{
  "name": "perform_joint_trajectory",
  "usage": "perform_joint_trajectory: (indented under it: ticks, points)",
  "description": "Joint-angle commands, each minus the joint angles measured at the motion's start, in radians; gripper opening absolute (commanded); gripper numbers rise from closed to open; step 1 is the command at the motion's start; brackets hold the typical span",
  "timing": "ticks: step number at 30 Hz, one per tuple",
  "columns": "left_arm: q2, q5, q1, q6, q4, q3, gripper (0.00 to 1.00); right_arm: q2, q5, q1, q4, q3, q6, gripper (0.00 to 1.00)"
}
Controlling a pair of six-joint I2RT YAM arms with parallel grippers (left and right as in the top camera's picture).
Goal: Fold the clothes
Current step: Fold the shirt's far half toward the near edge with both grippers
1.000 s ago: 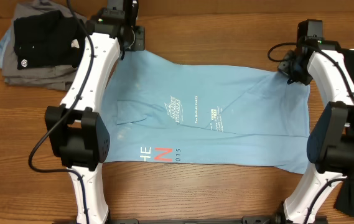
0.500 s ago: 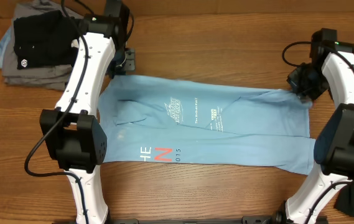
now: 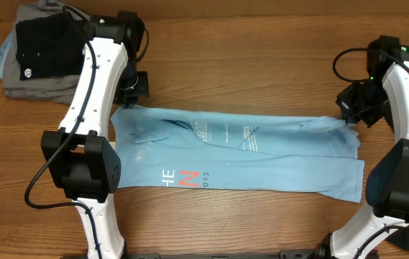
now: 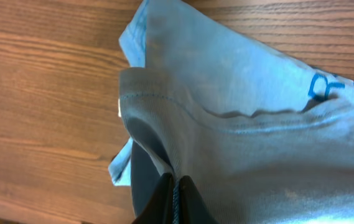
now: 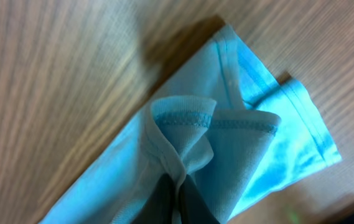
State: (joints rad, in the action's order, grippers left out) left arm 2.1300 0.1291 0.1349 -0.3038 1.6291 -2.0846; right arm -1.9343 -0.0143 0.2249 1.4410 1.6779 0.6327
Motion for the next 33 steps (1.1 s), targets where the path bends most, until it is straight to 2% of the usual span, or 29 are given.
perform_joint_trajectory:
  ticks: [1, 8, 13, 21, 33]
  points:
    - [-0.042, 0.039, -0.006, -0.037, 0.022, -0.005, 0.04, 0.034, -0.011, -0.002, 0.020, 0.013, 0.008, 0.04]
    - [-0.063, 0.039, -0.002, -0.047, 0.061, 0.041, 0.04, 0.086, -0.018, -0.002, 0.027, -0.053, 0.007, 0.04]
    - [-0.112, 0.055, -0.001, -0.072, 0.052, 0.163, 0.04, 0.135, -0.021, -0.002, 0.009, -0.132, -0.004, 0.04]
    - [-0.251, 0.007, -0.001, -0.077, -0.128, 0.436, 0.04, 0.213, -0.020, -0.002, -0.090, -0.297, -0.003, 0.04]
    - [-0.259, 0.011, -0.039, -0.078, -0.230, 0.695, 0.04, 0.266, -0.056, 0.034, -0.105, -0.416, 0.046, 0.04]
